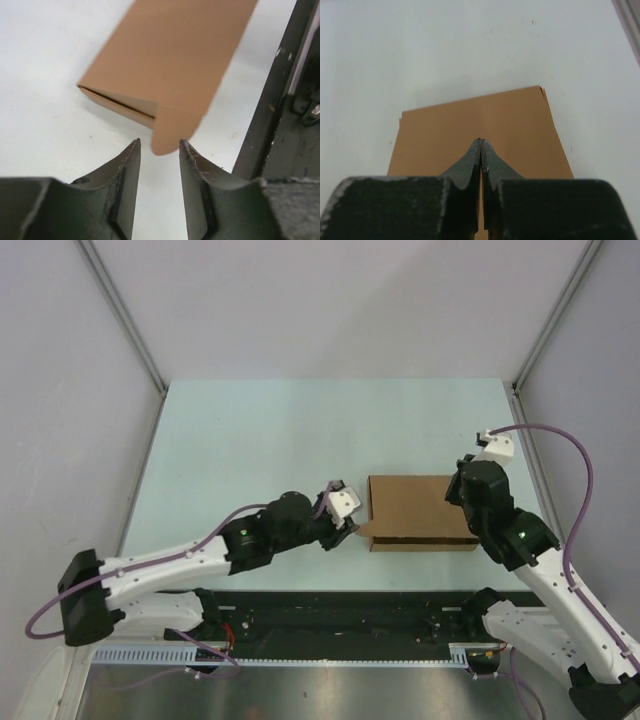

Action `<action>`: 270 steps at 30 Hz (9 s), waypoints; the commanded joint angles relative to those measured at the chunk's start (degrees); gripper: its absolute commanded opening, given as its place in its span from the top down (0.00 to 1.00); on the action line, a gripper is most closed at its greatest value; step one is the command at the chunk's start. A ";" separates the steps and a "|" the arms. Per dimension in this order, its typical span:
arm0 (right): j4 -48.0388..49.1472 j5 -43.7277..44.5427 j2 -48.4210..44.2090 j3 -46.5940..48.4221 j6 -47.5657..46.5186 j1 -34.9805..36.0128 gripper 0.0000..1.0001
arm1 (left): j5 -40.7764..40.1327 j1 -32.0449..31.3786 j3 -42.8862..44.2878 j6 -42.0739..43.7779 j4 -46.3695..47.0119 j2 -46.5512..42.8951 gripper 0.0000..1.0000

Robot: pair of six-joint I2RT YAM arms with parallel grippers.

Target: Fold the paper box

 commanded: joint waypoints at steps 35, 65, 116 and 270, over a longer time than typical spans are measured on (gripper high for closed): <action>3.83 -14.58 7.81 -10.16 4.82 -18.32 0.00 | -25.79 1.78 6.24 -26.10 16.32 17.75 0.20; 19.81 -29.35 26.10 -19.13 13.09 -23.00 0.15 | -9.97 9.51 2.01 -32.35 18.46 25.31 0.16; -8.73 14.06 13.10 -5.16 12.49 29.91 0.25 | 9.19 21.21 18.00 -13.46 7.29 31.36 0.34; 15.06 31.56 29.44 -6.47 -37.86 37.66 0.06 | -5.05 30.70 13.00 -19.87 2.80 32.08 0.37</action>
